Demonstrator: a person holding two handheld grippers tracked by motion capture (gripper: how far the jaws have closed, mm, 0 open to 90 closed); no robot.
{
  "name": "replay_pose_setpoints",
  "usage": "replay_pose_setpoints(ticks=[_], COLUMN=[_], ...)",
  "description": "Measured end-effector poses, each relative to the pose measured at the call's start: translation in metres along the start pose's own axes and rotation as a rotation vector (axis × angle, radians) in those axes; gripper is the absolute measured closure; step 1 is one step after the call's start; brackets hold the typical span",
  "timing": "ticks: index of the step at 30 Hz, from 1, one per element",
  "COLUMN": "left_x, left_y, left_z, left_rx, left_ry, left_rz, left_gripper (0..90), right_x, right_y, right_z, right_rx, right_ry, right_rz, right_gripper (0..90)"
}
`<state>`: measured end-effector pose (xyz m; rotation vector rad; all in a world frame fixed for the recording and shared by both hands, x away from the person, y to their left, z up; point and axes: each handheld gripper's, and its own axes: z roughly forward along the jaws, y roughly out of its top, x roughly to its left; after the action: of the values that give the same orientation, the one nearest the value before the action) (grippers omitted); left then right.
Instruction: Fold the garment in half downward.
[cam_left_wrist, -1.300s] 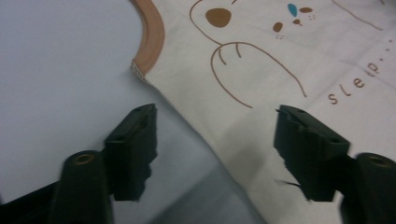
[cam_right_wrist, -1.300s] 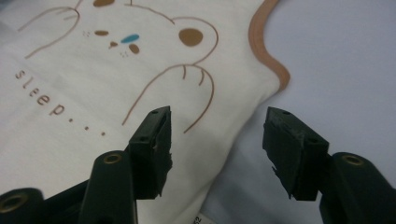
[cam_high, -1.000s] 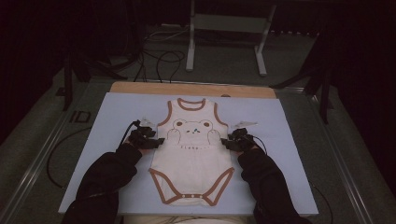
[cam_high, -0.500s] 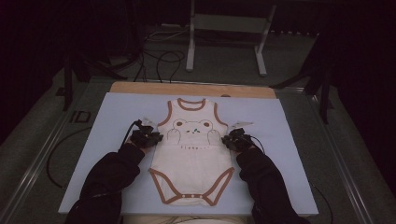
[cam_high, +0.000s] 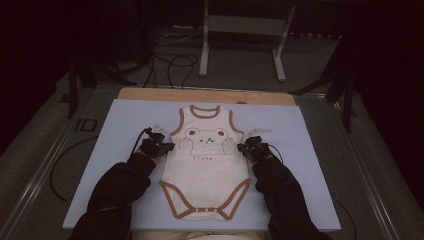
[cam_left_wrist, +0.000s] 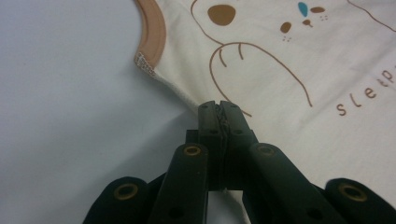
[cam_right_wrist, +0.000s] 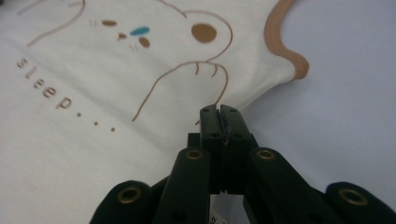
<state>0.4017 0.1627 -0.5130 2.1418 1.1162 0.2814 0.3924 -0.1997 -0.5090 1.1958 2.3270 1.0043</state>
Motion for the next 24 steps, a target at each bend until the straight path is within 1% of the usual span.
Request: replay_pose_setpoints(ticks=[2,4,6,8,9,11,12,17,22,24], left_x=[0.0,0.001,0.001,0.002,0.003,0.003,0.004,0.001,-0.003,-0.005], left_y=[0.002,0.003,0.004,0.004,0.004,0.004,0.004,0.006,0.005,0.004], left_z=[-0.003,-0.006,-0.009,-0.012,-0.013,-0.015,-0.017,-0.029,-0.039,-0.044], left_rx=[-0.011,-0.022,-0.023,-0.034,-0.041,-0.046,-0.059,-0.088,-0.088,-0.089], left_ry=[-0.008,-0.012,-0.011,-0.014,-0.021,-0.021,-0.035,-0.049,-0.058,-0.068], left_rz=[-0.008,-0.006,-0.001,-0.006,-0.017,-0.014,-0.019,-0.001,0.018,0.02], left_gripper=[90.0,90.0,90.0,90.0,90.0,90.0,90.0,90.0,90.0,90.0], right_x=[-0.001,-0.001,-0.001,-0.001,-0.002,-0.002,-0.002,-0.001,0.001,0.003], right_y=[0.002,0.004,0.004,0.005,0.005,0.005,0.005,0.007,0.007,0.005], right_z=[-0.004,-0.007,-0.01,-0.013,-0.014,-0.016,-0.018,-0.026,-0.035,-0.039], right_rx=[-0.013,-0.027,-0.03,-0.04,-0.042,-0.045,-0.048,-0.067,-0.087,-0.099], right_ry=[0.004,0.011,0.016,0.021,0.022,0.019,0.021,0.026,0.038,0.04], right_rz=[0.002,0.009,0.007,0.014,0.012,0.012,0.01,0.0,0.001,0.005], right_gripper=[90.0,90.0,90.0,90.0,90.0,90.0,90.0,90.0,90.0,90.0])
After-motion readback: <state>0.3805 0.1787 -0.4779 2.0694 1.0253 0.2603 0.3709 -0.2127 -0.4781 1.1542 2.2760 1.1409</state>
